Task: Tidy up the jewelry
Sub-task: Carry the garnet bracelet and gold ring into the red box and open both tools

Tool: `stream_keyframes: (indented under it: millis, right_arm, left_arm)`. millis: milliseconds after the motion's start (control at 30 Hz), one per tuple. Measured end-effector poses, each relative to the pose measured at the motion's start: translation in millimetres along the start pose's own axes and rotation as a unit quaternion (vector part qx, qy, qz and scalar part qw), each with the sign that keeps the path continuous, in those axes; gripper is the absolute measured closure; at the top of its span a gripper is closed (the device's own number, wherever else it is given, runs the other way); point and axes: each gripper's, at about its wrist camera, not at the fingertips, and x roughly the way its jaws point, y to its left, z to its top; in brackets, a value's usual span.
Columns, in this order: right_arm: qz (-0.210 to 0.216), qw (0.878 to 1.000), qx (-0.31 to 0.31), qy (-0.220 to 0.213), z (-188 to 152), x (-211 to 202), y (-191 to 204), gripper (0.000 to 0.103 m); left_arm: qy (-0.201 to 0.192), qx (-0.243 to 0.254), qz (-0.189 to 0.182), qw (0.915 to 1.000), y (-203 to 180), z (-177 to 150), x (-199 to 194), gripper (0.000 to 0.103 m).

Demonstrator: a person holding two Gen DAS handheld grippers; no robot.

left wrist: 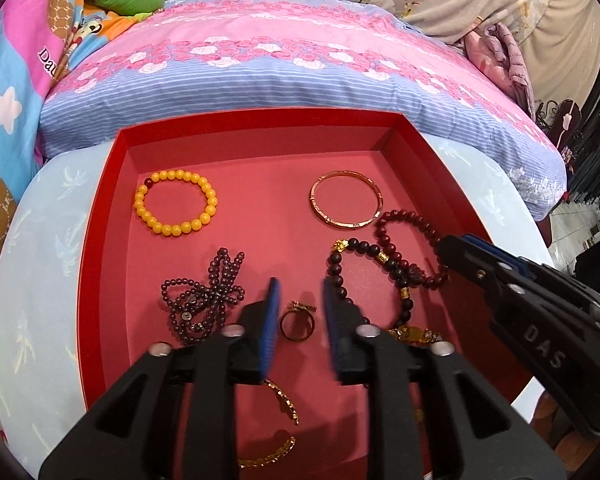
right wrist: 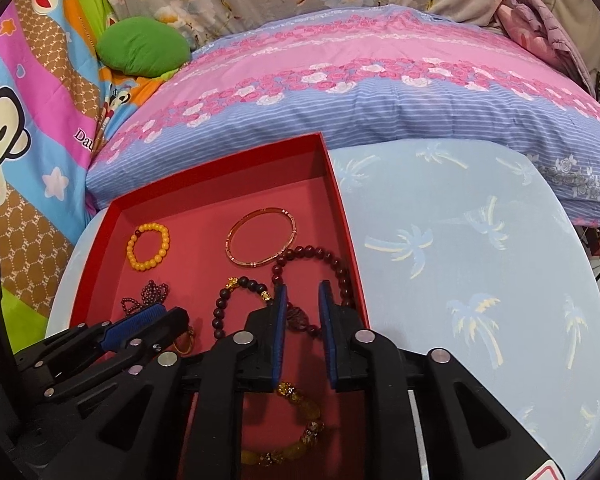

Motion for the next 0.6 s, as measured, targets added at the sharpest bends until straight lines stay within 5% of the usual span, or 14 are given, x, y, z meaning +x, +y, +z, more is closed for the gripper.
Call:
stream_keyframes:
  millis: [100,600]
  right_arm:
    - [0.003,1.000,-0.003,-0.010,0,-7,1,0.081]
    - [0.027,0.999,-0.002,-0.022,-16,-38,1,0.075]
  left_arm:
    - [-0.010,0.000,0.007,0.9999,-1,0,-3,0.066]
    - [-0.038,0.000,0.009,0.9992,3,-11,-37,0.066]
